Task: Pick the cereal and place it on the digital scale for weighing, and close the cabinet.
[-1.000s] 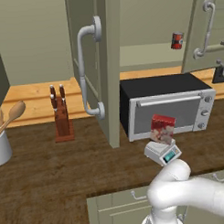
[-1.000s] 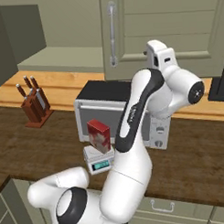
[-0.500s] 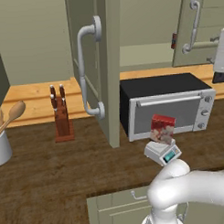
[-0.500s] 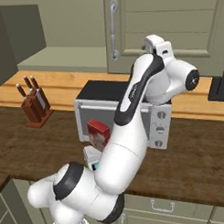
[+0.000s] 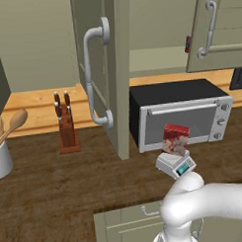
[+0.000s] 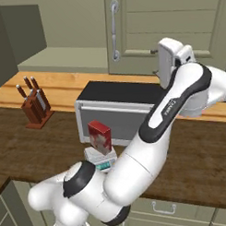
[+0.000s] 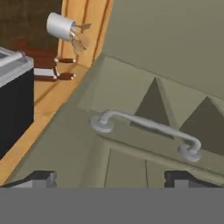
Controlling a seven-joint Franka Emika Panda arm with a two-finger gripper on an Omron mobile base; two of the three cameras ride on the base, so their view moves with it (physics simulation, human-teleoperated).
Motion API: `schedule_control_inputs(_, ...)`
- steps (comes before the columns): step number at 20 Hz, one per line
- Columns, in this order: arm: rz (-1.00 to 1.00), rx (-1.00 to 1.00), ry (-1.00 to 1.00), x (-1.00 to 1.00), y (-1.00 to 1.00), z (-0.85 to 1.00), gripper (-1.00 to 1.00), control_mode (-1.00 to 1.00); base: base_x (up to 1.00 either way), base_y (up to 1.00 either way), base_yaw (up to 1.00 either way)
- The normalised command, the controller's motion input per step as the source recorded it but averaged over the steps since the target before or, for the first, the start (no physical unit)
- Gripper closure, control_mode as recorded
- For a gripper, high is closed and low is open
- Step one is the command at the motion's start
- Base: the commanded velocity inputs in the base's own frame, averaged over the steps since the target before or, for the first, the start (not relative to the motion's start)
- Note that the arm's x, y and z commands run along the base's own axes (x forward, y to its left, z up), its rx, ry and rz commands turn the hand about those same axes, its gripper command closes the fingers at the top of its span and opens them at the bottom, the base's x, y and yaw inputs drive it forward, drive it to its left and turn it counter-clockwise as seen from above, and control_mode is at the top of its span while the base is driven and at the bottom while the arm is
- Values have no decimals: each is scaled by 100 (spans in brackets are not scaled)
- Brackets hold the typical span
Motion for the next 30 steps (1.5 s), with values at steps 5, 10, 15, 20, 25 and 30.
schedule_control_inputs(5,-21,19,-57,-100,100,-96,-100,-100,0,0,0)
schedule_control_inputs(10,-33,26,-41,-100,79,-13,-100,-100,0,0,0)
schedule_control_inputs(15,-5,16,-2,-98,21,8,-100,-100,0,0,0)
schedule_control_inputs(20,0,0,-1,-65,84,-2,-100,-100,0,0,0)
schedule_control_inputs(25,0,0,0,-43,91,-1,-100,-100,0,0,0)
schedule_control_inputs(30,0,0,0,-37,79,2,-100,-100,0,0,0)
